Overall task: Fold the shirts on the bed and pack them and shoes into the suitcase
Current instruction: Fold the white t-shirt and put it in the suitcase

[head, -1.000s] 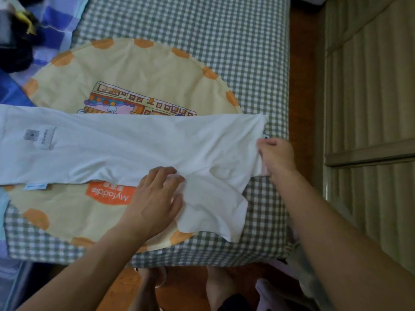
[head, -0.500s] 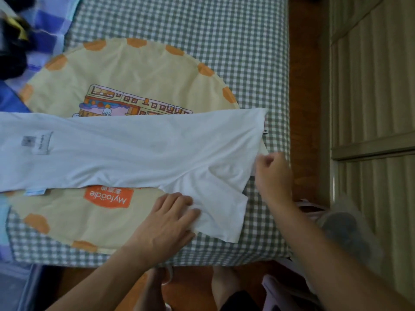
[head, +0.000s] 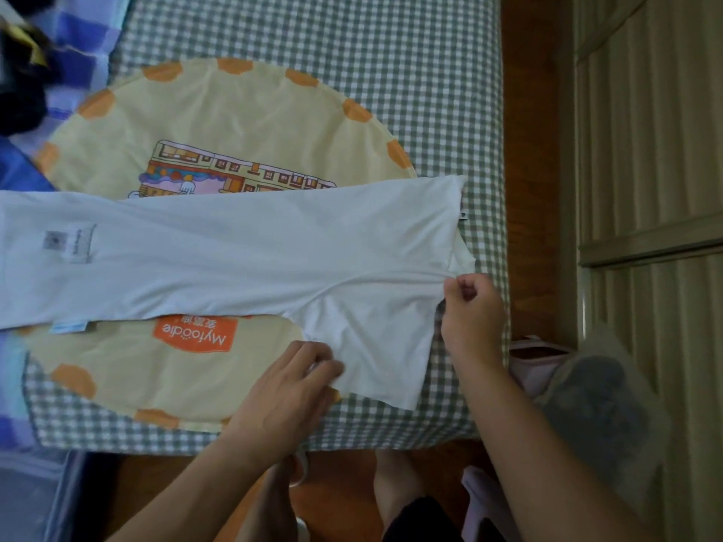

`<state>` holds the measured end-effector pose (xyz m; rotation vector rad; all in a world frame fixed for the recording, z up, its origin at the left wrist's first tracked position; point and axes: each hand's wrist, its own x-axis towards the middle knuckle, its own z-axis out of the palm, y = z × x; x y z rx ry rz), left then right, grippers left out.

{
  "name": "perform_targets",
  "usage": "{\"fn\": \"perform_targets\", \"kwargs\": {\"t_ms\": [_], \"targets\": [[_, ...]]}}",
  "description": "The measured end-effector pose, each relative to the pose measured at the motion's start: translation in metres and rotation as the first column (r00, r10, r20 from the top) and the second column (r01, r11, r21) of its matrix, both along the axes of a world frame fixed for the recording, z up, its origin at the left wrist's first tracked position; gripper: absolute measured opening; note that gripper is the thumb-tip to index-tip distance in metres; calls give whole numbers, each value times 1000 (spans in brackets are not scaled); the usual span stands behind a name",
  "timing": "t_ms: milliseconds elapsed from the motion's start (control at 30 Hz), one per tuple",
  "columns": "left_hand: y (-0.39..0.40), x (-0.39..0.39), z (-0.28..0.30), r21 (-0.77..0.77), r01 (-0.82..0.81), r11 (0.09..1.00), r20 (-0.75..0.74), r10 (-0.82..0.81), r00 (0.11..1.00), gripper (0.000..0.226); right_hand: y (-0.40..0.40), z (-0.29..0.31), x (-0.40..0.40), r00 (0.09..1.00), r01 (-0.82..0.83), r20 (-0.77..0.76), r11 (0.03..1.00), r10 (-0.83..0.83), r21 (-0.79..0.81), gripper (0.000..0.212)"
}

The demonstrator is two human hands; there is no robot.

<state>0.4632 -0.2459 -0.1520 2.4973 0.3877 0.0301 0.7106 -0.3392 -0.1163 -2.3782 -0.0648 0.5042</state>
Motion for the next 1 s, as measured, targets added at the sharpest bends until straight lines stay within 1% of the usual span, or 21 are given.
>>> {"fn": "perform_targets", "kwargs": {"t_ms": [67,100,133,167,200,233,267,300,333,400,467,500,533,567,600,633,733,800,867,900,1000], "targets": [[5,-6,6,-8,17,1000,10,-17,1000,31,2,-9,4,1000,9,-13,999,-10,-51,6],[11,-11,8,12,-10,1000,15,10,1000,33,5,-11,3,1000,25,-15,998,-26,-62,3],[21,-19,11,37,-88,995,21,87,996,33,10,-10,0,999,49,-1,996,-49,-78,11],[35,-30,12,56,-226,973,22,225,974,32,16,-7,-5,997,59,53,991,-53,-117,22],[53,-42,11,68,-410,910,16,410,912,30,21,-6,-12,989,36,147,981,-7,-193,31],[73,-56,10,74,-597,799,-2,599,801,27,27,-4,-22,962,-25,255,965,95,-262,35],[94,-70,8,85,-746,660,-29,750,660,26,35,-4,-34,911,-126,343,946,229,-298,36],[116,-85,7,108,-845,523,-58,852,520,28,45,-7,-48,849,-255,390,922,358,-292,36],[138,-98,6,142,-903,406,-86,914,397,31,56,-10,-62,779,-399,402,876,480,-273,36],[176,-124,7,197,-952,232,-138,968,208,39,80,-21,-86,628,-639,349,717,696,-279,41],[207,-143,9,181,-981,76,-210,977,37,44,102,-33,-104,474,-789,222,523,852,-323,57],[219,-151,10,156,-988,9,-238,971,-29,45,110,-39,-110,391,-839,147,417,909,-350,67],[227,-158,10,124,-992,-33,-251,966,-64,43,115,-47,-115,308,-870,72,312,949,-383,75],[232,-163,11,83,-995,-46,-256,964,-66,40,118,-55,-119,236,-879,18,221,972,-422,82],[234,-167,11,39,-999,-35,-265,963,-45,35,117,-62,-121,190,-873,1,169,982,-457,85],[236,-171,11,-1,-1000,-16,-284,959,-15,30,115,-67,-123,167,-859,18,155,986,-487,84],[240,-187,6,-97,-995,11,-300,953,39,27,111,-75,-123,142,-804,109,178,984,-567,68],[242,-197,6,-114,-993,-31,-237,971,-3,26,112,-77,-124,127,-780,143,188,981,-596,62],[238,-205,8,-85,-993,-82,-190,980,-65,28,113,-79,-125,125,-776,171,203,977,-598,59],[233,-209,9,-60,-995,-82,-202,977,-69,28,112,-80,-126,117,-773,179,202,977,-601,59],[218,-219,12,16,-1000,-16,-284,959,-20,26,111,-74,-128,94,-776,182,187,979,-603,60]]}}
